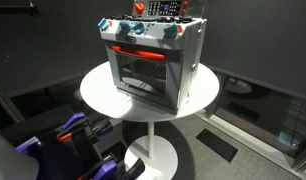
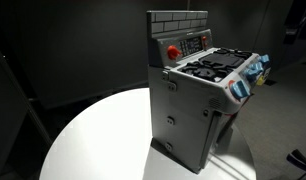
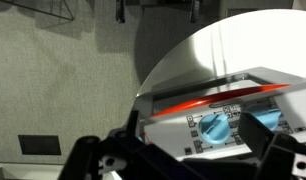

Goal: Push the top orange button on the right side of the stove

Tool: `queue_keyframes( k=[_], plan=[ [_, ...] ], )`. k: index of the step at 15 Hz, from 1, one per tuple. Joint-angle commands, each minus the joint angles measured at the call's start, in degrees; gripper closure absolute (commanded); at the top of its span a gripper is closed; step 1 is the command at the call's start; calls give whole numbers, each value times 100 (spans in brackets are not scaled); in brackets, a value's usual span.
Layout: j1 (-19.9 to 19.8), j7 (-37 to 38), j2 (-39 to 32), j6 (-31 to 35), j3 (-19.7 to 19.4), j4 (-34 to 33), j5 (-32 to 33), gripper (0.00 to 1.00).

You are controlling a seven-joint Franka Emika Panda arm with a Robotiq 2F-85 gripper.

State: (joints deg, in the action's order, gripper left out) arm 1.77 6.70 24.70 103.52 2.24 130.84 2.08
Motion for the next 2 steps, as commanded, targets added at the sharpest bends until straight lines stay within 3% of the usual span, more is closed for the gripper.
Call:
queue_keyframes(
  k=[1, 2],
  plan=[
    [-35, -15, -3, -15, 28, -13, -14, 0],
    [-35, -16, -3, -15, 27, -13, -15, 0]
  ],
)
